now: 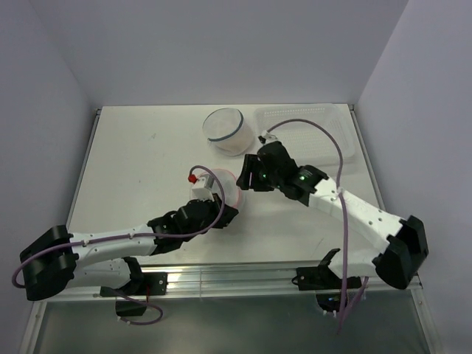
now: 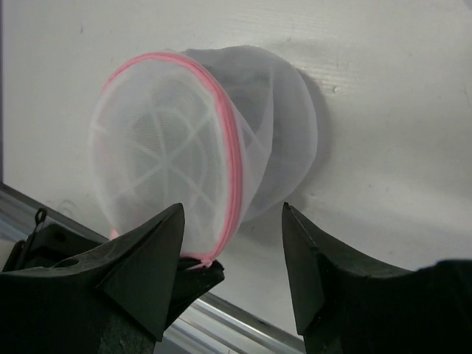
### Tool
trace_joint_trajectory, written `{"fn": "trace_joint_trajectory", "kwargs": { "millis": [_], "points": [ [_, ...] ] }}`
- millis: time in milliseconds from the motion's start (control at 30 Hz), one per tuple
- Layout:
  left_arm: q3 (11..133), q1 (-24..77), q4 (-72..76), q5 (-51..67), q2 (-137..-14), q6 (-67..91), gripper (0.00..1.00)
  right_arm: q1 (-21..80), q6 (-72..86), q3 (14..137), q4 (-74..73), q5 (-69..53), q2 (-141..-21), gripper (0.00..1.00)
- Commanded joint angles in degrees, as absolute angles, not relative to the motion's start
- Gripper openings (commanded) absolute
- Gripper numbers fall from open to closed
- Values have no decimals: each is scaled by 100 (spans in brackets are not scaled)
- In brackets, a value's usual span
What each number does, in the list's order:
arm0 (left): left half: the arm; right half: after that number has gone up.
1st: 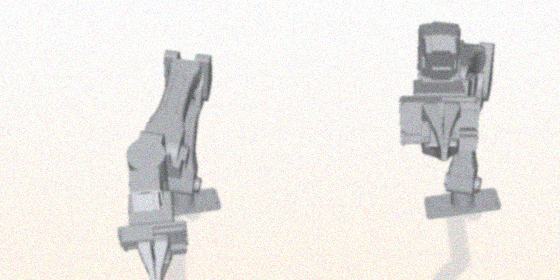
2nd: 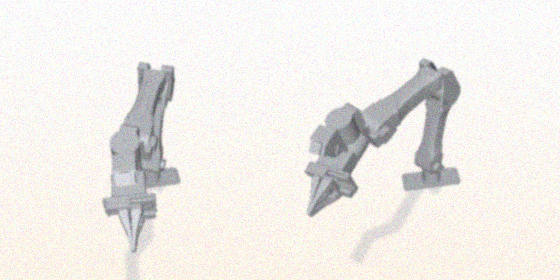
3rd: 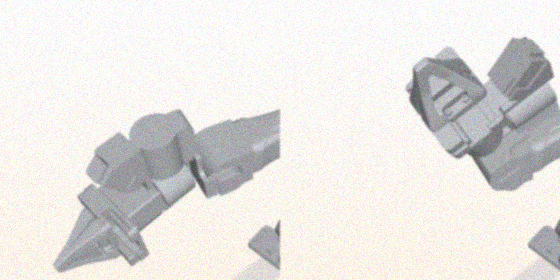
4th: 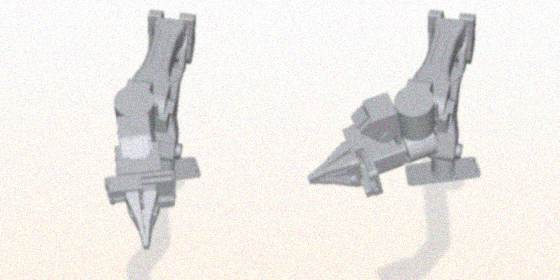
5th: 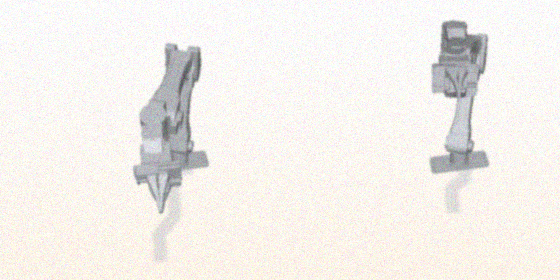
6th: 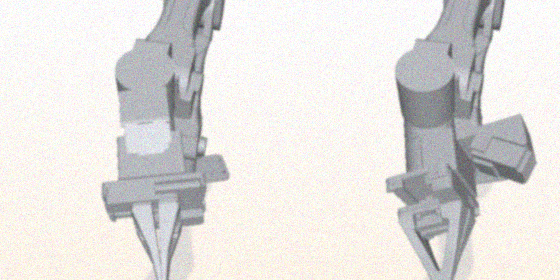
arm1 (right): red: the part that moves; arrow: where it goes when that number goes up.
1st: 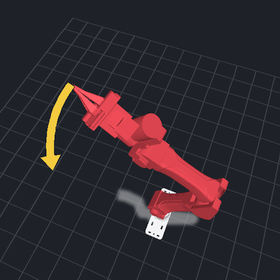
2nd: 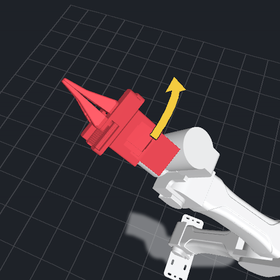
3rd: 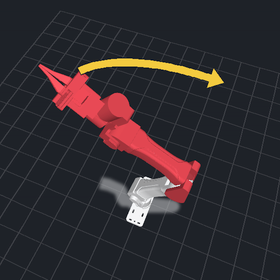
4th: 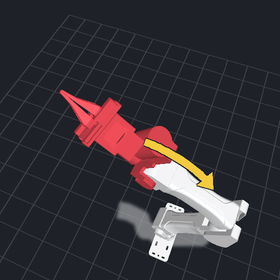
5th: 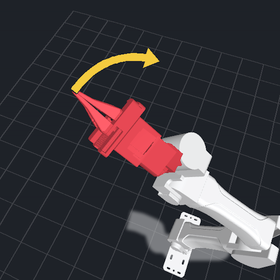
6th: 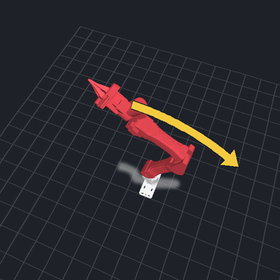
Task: Place the bra in the laundry bag and zip it closed
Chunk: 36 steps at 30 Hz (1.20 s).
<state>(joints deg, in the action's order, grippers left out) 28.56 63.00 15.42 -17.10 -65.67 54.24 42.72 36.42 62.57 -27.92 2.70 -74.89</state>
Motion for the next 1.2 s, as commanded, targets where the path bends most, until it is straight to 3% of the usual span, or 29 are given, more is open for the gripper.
{"fn": "trace_joint_trajectory", "kwargs": {
  "millis": [0, 167, 800, 867, 900, 967, 1000, 1067, 1167],
  "points": [
    [3269, 6328, 2056, -1485, -6855, 5177, 0, 4298, 4121, 5698, -2681, 396, -6812, 63],
    [3445, 6319, 2215, -1354, -7189, 5142, 0, 4298, 4482, 5239, -2391, 352, -6486, 63],
    [3551, 6275, 2259, -1327, -7383, 5159, 0, 4350, 4869, 4729, -1618, -290, -6987, 61],
    [3551, 6275, 2224, -1292, -7374, 5150, 0, 4342, 4869, 4737, -1600, -238, -7040, 51],
    [3542, 6275, 2206, -1275, -7374, 5159, 0, 4342, 4852, 4798, -1608, -220, -7066, 39],
    [3481, 6275, 2162, -1274, -7287, 5177, 0, 4324, 4764, 4930, -1695, -159, -7250, 27],
    [3367, 6267, 2153, -1283, -7243, 5212, 0, 4281, 4720, 5096, -1748, -141, -7321, 17],
    [3183, 6275, 2101, -1309, -7041, 5238, 0, 4219, 4571, 5325, -1810, -184, -7566, 7],
    [2963, 6258, 1899, -1362, -6682, 5300, 0, 4000, 4307, 5519, -1819, -298, -7856, 3]
  ]
}}
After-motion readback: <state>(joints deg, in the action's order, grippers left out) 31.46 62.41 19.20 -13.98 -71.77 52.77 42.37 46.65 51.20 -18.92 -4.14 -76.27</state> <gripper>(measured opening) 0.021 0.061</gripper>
